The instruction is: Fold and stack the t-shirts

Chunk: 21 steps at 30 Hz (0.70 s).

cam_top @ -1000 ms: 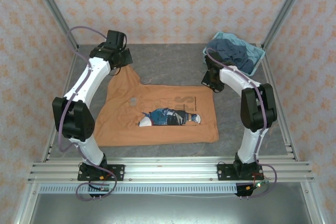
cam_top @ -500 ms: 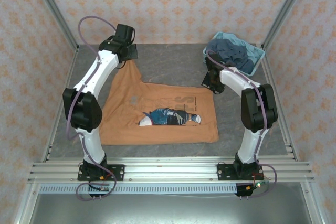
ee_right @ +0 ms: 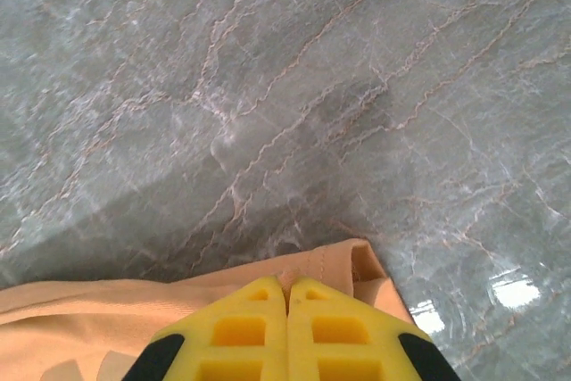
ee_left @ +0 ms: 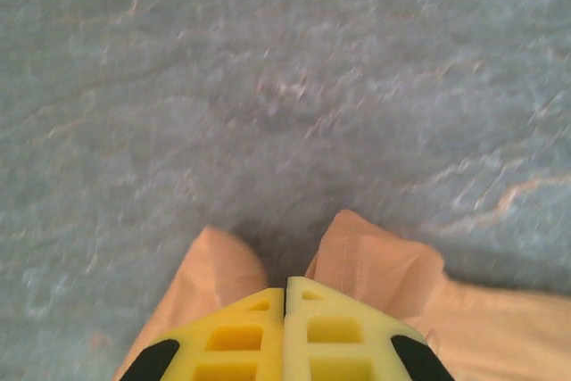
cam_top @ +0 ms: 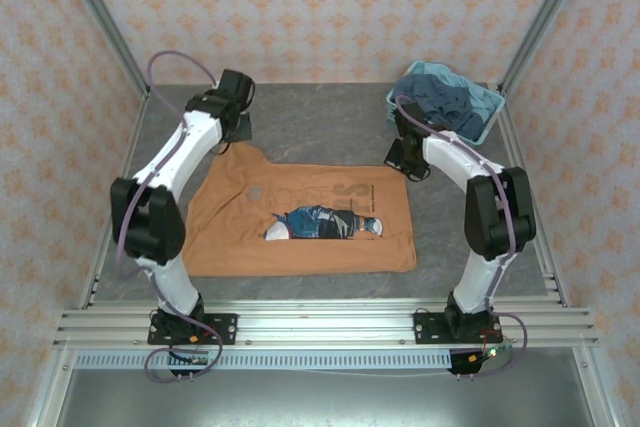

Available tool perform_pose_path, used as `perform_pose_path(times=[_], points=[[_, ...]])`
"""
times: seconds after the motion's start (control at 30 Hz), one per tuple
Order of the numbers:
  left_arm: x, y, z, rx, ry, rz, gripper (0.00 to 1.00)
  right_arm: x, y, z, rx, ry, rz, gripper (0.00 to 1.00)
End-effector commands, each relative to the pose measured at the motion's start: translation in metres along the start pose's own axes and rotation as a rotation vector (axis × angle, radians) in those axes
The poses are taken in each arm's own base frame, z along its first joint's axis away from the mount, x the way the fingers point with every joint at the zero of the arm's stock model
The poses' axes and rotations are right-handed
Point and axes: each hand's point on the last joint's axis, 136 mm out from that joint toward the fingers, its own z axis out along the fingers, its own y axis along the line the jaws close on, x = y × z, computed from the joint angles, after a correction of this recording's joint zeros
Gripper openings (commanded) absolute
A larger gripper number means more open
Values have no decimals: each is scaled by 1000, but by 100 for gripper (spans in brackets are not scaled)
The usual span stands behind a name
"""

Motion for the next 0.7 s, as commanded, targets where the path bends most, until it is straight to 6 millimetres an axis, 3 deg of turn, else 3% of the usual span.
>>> perform_pose_path(times=[0.0, 0.13, 0.27, 0.5, 0.67], points=[[27, 25, -46, 7, -18, -63, 0, 9, -2, -22, -33, -16, -33, 0], [74, 44, -65, 19, 13, -114, 0, 29, -13, -32, -49, 3, -42, 0], [122, 53, -71, 49, 72, -201, 0, 55, -27, -30, -42, 40, -46, 0], [206, 72, -50, -15, 204, -351, 0, 97, -51, -9, 0, 144, -22, 0], [225, 85, -45, -88, 225, -396, 0, 99, -57, -9, 31, 144, -25, 0]])
